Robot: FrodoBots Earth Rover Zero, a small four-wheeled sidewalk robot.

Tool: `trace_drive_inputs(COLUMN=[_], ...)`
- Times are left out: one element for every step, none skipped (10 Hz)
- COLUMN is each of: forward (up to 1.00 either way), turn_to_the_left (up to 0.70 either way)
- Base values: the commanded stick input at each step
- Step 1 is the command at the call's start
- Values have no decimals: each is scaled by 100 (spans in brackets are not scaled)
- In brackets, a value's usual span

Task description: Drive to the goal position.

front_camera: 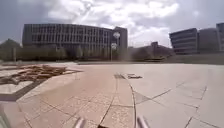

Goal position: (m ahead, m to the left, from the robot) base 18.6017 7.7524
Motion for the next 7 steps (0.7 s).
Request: trace_drive_inputs(forward=[70, 70, 70, 70, 70, 70, 70], turn_to_the_left=[0, 0, 0, 0, 0, 0, 0])
